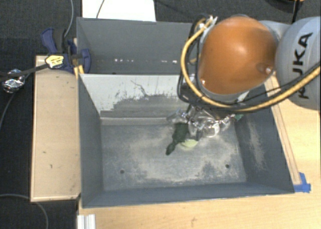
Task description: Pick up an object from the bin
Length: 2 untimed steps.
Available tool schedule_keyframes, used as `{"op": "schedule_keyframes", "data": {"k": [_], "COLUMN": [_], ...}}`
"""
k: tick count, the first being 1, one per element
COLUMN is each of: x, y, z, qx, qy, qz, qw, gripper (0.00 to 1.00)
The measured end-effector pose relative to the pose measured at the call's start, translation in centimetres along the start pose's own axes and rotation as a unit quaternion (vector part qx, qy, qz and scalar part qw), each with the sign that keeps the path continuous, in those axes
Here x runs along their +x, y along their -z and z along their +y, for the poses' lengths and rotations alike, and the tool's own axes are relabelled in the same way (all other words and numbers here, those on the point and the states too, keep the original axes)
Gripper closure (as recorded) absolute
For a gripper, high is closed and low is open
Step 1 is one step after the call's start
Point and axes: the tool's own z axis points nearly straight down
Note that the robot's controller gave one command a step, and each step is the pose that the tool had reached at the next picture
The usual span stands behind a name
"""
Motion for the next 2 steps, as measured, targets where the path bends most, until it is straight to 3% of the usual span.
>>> {"op": "schedule_keyframes", "data": {"k": [1,2], "x": [0.0,2.1], "y": [0.1,-1.6], "z": [0.0,1.2], "qx": [0.000,0.000], "qy": [0.000,0.045], "qz": [0.0000,-0.0015], "qw": [1.0000,0.9990], "gripper": [1.00,1.00]}}
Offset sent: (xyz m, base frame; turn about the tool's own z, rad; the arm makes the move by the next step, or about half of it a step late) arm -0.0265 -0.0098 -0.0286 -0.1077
